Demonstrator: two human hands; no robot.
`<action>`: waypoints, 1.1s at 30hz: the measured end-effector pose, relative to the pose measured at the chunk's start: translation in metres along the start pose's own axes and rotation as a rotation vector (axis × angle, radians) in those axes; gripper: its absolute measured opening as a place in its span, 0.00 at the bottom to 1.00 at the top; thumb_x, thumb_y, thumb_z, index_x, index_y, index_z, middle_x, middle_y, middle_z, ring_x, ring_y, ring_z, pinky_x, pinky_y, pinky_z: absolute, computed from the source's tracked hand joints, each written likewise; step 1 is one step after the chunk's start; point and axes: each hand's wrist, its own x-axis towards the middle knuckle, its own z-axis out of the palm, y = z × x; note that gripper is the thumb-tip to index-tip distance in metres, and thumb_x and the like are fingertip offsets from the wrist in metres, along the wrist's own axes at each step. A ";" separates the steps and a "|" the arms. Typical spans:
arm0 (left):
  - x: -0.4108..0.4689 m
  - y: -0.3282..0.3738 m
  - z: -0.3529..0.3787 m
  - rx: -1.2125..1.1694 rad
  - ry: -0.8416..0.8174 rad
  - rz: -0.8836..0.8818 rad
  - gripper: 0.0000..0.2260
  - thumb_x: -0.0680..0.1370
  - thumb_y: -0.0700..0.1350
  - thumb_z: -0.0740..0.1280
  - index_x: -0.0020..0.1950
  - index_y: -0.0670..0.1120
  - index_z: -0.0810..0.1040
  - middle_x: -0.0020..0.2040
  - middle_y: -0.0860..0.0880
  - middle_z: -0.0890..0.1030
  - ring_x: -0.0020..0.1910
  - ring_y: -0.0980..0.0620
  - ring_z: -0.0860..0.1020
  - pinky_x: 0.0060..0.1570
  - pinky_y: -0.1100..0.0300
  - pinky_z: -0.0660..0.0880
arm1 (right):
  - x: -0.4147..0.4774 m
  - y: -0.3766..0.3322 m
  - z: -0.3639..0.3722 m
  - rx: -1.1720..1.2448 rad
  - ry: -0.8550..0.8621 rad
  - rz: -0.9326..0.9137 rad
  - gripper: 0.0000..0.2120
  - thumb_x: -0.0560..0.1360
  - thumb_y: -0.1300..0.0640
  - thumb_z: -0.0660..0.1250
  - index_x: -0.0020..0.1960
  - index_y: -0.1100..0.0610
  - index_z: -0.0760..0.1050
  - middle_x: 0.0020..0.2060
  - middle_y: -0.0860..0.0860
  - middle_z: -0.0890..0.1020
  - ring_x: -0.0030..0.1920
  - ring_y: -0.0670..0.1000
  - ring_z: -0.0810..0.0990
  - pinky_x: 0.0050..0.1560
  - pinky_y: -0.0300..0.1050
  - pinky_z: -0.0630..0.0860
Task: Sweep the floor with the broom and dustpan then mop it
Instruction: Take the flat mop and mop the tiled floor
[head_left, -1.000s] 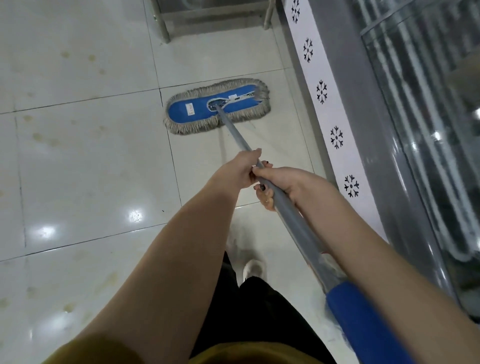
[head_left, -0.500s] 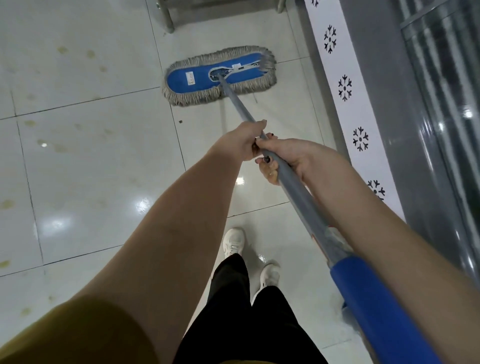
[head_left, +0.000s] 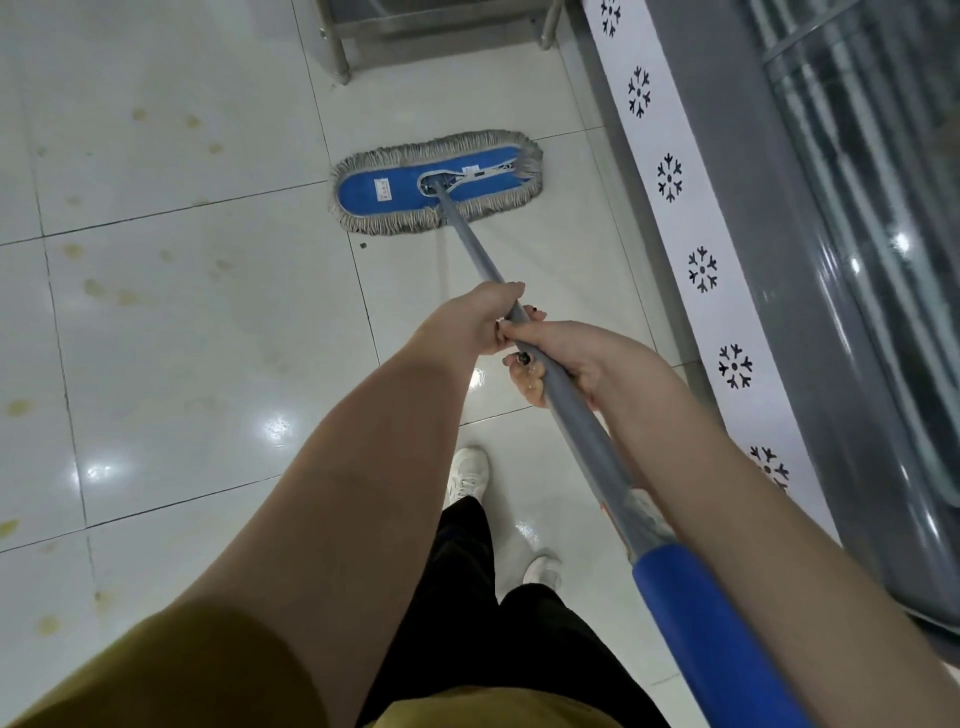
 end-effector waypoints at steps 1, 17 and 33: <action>-0.005 -0.009 0.000 0.001 -0.012 0.002 0.10 0.81 0.48 0.59 0.45 0.44 0.68 0.21 0.50 0.78 0.19 0.57 0.77 0.38 0.63 0.76 | -0.004 0.009 0.000 -0.003 -0.001 0.001 0.15 0.79 0.50 0.63 0.39 0.59 0.66 0.16 0.50 0.70 0.13 0.42 0.66 0.15 0.29 0.65; -0.094 -0.217 0.042 -0.057 -0.039 -0.016 0.09 0.82 0.47 0.59 0.48 0.41 0.68 0.29 0.46 0.76 0.17 0.55 0.75 0.18 0.67 0.71 | -0.067 0.221 -0.044 -0.031 -0.105 -0.063 0.14 0.80 0.56 0.62 0.37 0.55 0.65 0.17 0.50 0.68 0.13 0.42 0.66 0.15 0.30 0.66; -0.173 -0.366 0.022 -0.083 -0.100 -0.050 0.12 0.81 0.47 0.61 0.45 0.39 0.73 0.32 0.46 0.80 0.35 0.52 0.77 0.32 0.61 0.77 | -0.119 0.378 -0.024 -0.069 -0.128 -0.037 0.08 0.79 0.62 0.59 0.42 0.58 0.66 0.16 0.50 0.68 0.14 0.43 0.67 0.17 0.31 0.66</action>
